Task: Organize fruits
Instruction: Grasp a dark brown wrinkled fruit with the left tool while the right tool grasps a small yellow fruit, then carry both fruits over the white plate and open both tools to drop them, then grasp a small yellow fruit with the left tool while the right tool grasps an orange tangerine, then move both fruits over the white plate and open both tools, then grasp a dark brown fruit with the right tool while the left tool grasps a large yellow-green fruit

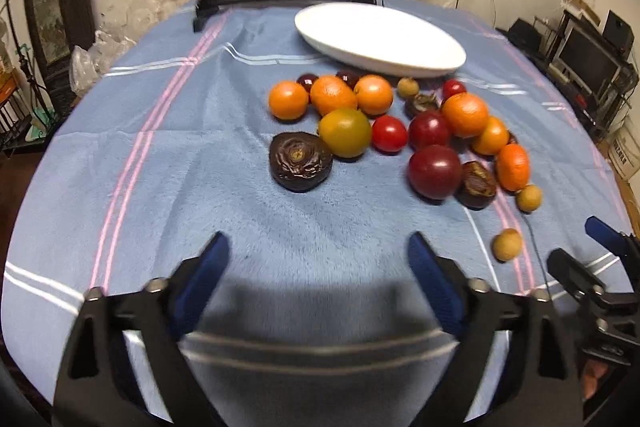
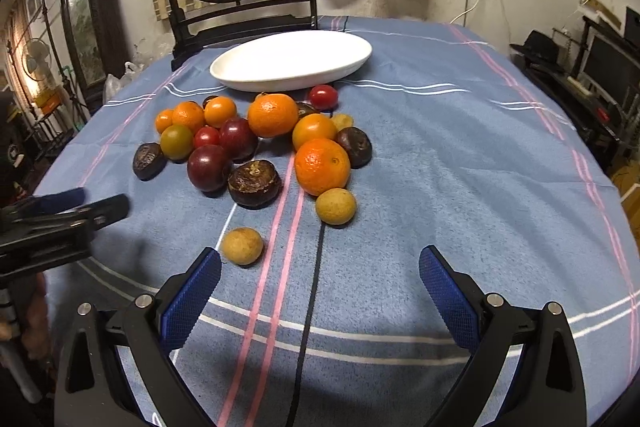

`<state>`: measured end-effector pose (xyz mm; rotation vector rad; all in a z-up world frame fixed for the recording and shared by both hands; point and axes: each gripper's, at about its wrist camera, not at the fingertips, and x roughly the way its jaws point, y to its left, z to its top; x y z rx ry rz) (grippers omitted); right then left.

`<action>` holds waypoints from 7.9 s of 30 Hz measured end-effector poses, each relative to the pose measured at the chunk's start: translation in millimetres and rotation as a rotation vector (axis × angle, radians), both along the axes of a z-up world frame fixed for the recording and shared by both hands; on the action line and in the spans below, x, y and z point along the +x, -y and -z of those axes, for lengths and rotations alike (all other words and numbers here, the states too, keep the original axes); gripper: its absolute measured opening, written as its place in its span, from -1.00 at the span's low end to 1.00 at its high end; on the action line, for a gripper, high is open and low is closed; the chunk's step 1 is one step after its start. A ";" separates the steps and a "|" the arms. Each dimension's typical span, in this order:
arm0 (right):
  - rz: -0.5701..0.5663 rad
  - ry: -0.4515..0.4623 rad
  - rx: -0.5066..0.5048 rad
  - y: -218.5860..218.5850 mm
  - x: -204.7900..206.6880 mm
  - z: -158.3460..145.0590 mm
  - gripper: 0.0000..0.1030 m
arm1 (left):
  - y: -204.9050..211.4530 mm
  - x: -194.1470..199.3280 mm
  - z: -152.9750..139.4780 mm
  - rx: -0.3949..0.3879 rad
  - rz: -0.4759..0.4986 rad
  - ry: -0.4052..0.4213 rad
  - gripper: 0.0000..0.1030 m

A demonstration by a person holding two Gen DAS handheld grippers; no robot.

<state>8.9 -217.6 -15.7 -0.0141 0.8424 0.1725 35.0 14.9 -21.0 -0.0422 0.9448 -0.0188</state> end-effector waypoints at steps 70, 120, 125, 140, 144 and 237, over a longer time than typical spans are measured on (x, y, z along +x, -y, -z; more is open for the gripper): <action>-0.136 -0.107 0.032 -51.4 250.6 -7.8 0.03 | 40.4 242.1 -14.8 0.042 0.029 -0.089 0.11; -0.023 -0.086 0.176 58.9 19.5 7.9 0.50 | 126.3 9.9 19.8 0.051 0.299 -0.061 -0.55; -0.082 -0.155 0.155 34.1 37.4 12.7 0.50 | 96.4 7.5 9.3 0.019 0.256 -0.039 -0.55; -0.079 -0.196 0.074 0.9 88.4 18.4 -0.03 | 33.3 11.6 -0.3 -0.004 0.162 -0.011 -0.55; -0.074 -0.196 0.040 -10.0 97.5 23.1 -0.16 | 28.3 13.5 -1.2 -0.010 0.151 -0.010 -0.55; -0.275 -0.132 -0.123 -67.1 86.0 27.0 -0.05 | -14.8 19.5 12.8 0.040 -0.015 0.008 0.72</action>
